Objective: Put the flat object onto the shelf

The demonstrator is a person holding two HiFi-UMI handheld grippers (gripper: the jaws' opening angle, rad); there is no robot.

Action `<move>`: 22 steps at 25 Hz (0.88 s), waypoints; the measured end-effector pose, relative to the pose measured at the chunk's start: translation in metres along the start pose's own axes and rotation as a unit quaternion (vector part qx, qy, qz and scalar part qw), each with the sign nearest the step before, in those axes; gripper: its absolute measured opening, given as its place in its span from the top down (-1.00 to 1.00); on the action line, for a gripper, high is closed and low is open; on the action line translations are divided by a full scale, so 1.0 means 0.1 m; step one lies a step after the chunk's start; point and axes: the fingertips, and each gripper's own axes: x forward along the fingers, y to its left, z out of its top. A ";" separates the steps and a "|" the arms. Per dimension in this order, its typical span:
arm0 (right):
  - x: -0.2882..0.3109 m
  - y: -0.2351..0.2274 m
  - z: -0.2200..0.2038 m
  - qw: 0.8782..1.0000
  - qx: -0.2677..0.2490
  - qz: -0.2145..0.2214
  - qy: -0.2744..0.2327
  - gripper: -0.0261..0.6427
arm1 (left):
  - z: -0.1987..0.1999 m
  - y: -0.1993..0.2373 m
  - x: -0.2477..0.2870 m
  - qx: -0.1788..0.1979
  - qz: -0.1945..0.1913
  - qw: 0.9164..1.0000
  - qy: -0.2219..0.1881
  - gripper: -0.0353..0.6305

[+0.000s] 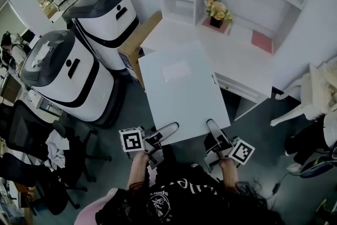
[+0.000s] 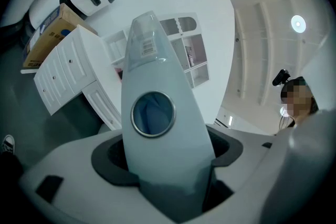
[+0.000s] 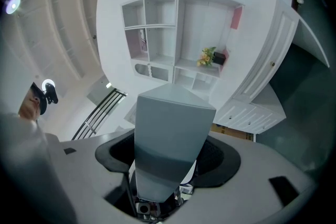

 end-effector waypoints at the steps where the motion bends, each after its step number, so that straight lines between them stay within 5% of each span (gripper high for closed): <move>1: 0.13 -0.03 -0.01 1.000 0.002 -0.001 0.001 0.01 | 0.12 0.02 0.00 -0.005 -0.008 1.000 -0.004 -0.16; 3: 0.42 -0.09 -0.02 1.000 0.006 -0.003 0.004 0.01 | 0.38 0.08 -0.01 -0.011 -0.022 1.000 -0.010 -0.16; 11: 1.80 -0.22 -0.30 1.000 0.010 -0.002 0.024 0.01 | 1.53 0.80 -0.53 -0.003 0.022 1.000 -0.016 -0.17; 22: 3.12 -0.51 -0.69 0.999 0.019 -0.029 0.018 0.01 | 2.70 1.37 -0.90 -0.029 -0.016 0.999 -0.008 -0.18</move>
